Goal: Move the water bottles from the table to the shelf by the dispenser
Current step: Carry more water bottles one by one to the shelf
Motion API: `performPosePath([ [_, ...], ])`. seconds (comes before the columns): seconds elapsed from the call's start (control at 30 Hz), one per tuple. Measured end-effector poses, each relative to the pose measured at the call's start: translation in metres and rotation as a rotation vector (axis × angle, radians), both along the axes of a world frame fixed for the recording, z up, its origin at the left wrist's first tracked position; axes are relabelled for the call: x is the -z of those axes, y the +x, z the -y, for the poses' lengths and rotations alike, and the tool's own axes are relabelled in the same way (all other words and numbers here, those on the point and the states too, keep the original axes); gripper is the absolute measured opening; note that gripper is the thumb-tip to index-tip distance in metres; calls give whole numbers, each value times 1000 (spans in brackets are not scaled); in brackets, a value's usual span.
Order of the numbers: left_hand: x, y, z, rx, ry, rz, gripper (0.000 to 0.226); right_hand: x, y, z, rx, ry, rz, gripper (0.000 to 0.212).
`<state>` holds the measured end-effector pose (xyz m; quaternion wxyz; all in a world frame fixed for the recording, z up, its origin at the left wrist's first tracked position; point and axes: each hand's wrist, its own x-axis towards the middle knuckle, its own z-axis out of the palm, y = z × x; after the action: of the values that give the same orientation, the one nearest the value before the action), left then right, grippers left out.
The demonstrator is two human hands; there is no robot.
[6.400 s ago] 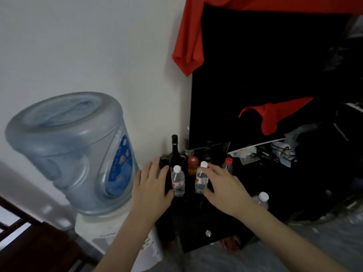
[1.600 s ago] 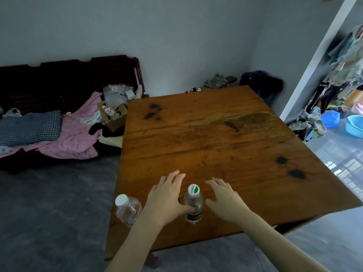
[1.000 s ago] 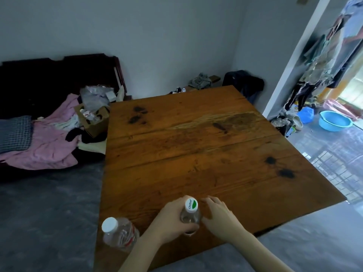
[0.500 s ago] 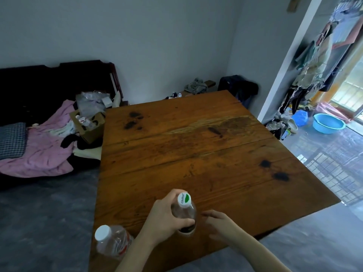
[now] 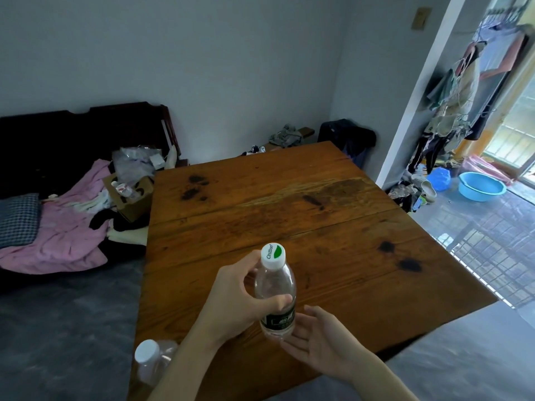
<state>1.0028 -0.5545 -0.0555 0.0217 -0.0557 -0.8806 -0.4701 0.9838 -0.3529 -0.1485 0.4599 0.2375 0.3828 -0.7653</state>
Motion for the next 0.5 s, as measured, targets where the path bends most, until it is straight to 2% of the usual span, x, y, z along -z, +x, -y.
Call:
performPosePath([
  [0.33,-25,-7,-33,59,-19,-43,55,-31,-2,-30,-81,58,-114,44],
  [0.5,-32,-9,-65,108,-20,-55,57,-36,2,-66,-83,96,-156,50],
])
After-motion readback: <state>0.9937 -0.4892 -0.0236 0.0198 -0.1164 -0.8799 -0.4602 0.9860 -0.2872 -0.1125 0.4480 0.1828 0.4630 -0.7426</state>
